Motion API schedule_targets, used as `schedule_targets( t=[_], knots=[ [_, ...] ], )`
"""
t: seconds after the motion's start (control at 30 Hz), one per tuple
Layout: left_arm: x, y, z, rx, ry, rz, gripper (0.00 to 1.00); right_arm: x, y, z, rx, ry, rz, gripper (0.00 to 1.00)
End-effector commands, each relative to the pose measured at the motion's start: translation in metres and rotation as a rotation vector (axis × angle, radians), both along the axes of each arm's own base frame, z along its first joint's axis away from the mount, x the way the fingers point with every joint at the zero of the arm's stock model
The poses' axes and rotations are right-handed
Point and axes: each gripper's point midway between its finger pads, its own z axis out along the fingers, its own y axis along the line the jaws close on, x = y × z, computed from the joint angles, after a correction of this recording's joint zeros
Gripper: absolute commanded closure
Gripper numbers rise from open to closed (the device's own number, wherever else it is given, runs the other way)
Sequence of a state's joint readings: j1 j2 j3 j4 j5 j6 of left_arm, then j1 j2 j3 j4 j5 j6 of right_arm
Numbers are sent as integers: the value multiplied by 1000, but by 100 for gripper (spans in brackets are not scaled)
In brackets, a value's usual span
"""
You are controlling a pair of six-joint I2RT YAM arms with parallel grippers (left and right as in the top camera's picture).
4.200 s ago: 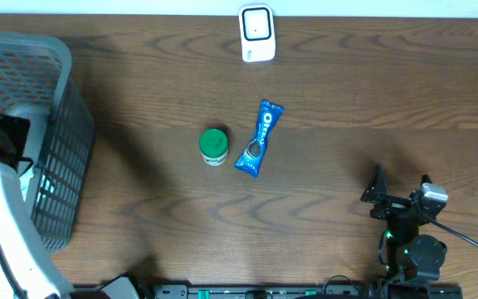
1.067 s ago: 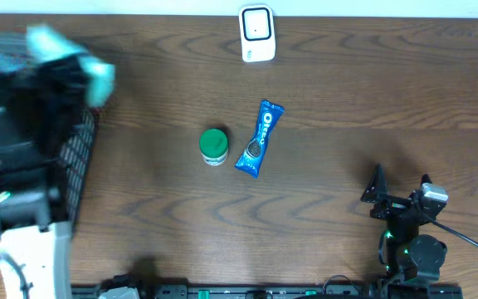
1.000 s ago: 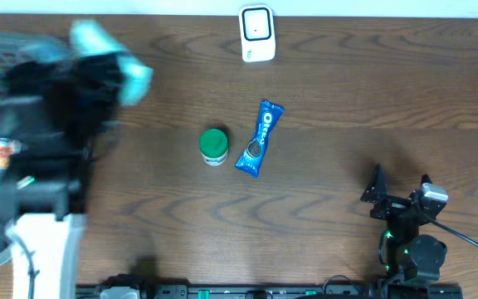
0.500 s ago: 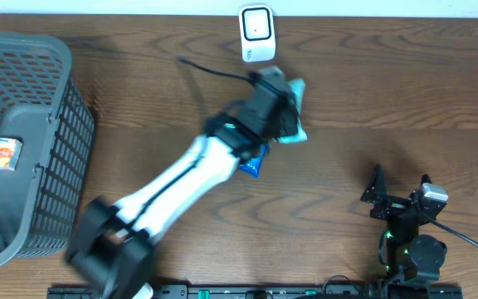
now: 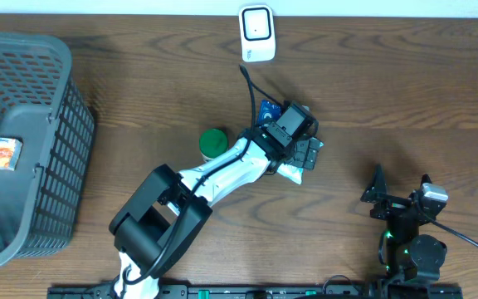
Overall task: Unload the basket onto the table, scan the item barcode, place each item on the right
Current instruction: 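Carry the wipes pack out and lay it right of the Oreo packet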
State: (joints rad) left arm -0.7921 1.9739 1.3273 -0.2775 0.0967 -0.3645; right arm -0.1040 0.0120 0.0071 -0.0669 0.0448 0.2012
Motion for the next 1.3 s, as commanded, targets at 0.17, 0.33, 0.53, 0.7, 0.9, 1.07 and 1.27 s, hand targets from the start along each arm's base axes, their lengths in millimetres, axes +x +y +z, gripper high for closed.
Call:
schedule_targets(
  t=[0.17, 0.33, 0.53, 0.7, 0.9, 1.07, 1.27],
  knots=[
    [39, 48, 188, 25, -408, 74, 3, 0, 0, 0, 6, -2, -3, 1],
    [33, 146, 317, 26, -694, 289, 3, 0, 0, 0, 6, -2, -3, 1],
    [-3, 323, 406, 86, -897, 770, 1, 0, 0, 0, 6, -2, -3, 1],
    [-45, 437, 398, 234, -837, 1108, 1, 0, 0, 0, 6, -2, -3, 1],
    [-81, 533, 335, 160, -630, 1672, 2, 0, 0, 0, 6, -2, -3, 1],
    [-71, 574, 274, 213, -443, 1838, 2, 0, 0, 0, 6, -2, -3, 1],
    [-34, 603, 206, 309, -267, 1847, 2, 0, 0, 0, 6, -2, -3, 1]
  ],
)
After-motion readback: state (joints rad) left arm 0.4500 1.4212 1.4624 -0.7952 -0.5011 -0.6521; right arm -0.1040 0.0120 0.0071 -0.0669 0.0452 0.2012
